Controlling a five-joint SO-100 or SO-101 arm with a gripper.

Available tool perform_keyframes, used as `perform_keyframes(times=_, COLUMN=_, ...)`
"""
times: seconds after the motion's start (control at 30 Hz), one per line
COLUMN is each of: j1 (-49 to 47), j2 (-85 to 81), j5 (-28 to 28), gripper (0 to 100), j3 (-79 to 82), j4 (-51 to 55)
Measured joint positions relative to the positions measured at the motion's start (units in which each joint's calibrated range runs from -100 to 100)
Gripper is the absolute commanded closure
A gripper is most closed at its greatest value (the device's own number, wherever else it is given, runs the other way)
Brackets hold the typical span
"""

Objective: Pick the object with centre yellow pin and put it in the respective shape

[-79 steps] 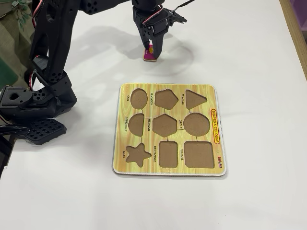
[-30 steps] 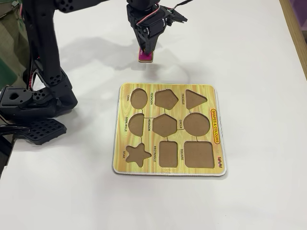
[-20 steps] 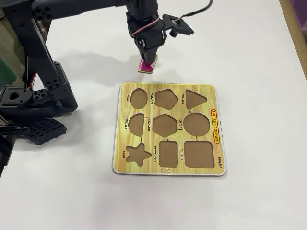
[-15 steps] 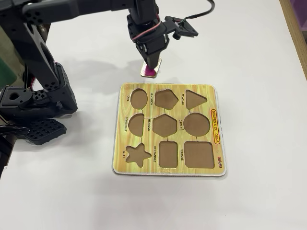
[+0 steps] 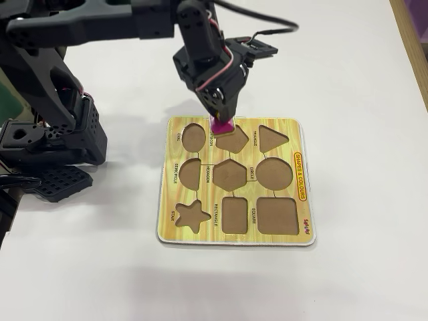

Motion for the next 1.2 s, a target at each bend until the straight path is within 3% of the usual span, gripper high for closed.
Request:
perform_keyframes(times=0.37, j1=12.7, j2=0.0, j5=5.5, gripper=99, j3=0.0, j4=0.0)
perform_keyframes(times=0.7, j1=21.4, j2=0.0, j5=5.9, gripper=99, j3=0.0, j4=0.0)
perform_keyframes(times=1.2, j1=25.4, j2=8.8, j5=5.9, gripper=99, j3=-6.8, j4=-1.7)
